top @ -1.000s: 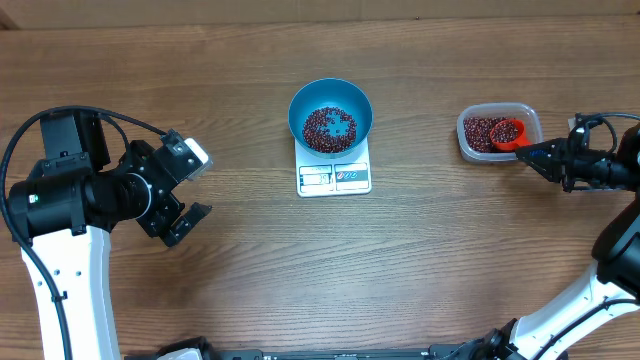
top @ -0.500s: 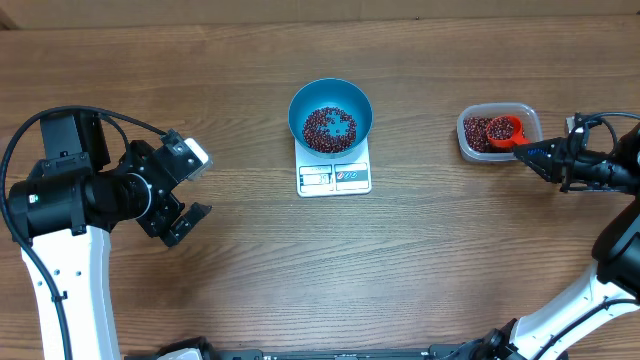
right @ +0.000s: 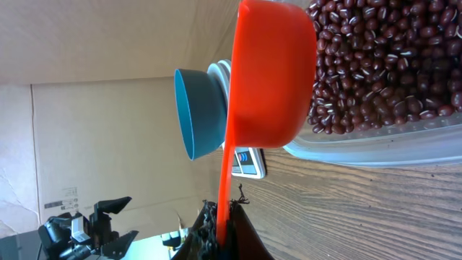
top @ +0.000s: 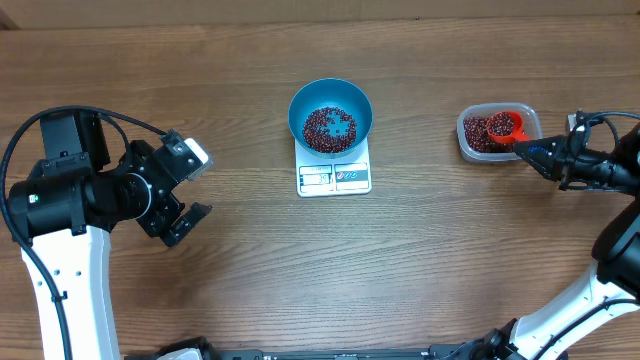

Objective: Scoop item into bowl and weigh 150g on scale
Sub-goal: 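Push the red cup into the beans and drag to scoop, right gripper, then lift the filled red cup and carry it left over the teal bowl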

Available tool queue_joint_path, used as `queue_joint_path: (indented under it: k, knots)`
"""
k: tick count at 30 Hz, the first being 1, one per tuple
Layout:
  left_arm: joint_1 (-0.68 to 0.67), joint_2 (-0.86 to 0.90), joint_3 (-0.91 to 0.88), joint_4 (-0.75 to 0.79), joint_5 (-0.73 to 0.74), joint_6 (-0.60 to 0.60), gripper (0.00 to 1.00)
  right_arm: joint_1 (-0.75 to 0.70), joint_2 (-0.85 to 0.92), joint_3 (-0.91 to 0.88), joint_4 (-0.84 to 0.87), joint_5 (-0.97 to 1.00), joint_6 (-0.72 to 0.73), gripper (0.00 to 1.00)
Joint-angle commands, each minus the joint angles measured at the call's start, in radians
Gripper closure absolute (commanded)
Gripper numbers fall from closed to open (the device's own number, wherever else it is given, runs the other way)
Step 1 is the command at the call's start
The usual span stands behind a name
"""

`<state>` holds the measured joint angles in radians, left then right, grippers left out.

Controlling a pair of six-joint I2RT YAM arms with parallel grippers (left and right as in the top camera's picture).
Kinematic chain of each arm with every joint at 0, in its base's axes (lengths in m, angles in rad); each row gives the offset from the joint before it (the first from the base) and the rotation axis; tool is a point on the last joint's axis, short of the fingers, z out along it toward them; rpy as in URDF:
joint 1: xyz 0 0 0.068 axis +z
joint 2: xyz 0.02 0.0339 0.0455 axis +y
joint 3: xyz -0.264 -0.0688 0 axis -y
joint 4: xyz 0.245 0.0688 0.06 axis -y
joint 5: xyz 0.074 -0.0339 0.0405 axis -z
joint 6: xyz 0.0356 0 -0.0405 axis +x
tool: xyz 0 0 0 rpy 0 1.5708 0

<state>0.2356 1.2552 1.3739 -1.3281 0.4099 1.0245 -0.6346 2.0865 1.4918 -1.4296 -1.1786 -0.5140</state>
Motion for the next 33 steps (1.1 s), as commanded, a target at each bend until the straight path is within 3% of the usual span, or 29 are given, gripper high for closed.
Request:
queue_joint_path:
  k: [1,20,33]
  knots:
    - [0.000,0.002,0.002,-0.002,-0.006,0.034,0.00,0.000,0.007,-0.004,0.001,-0.044,-0.016,0.96]
    - [0.000,0.002,0.002,-0.002,-0.006,0.034,0.00,0.057,0.007,-0.004,0.000,-0.111,-0.015,0.96]
    - [0.000,0.002,0.002,-0.002,-0.006,0.034,0.00,0.253,0.007,-0.004,0.022,-0.187,-0.015,0.96]
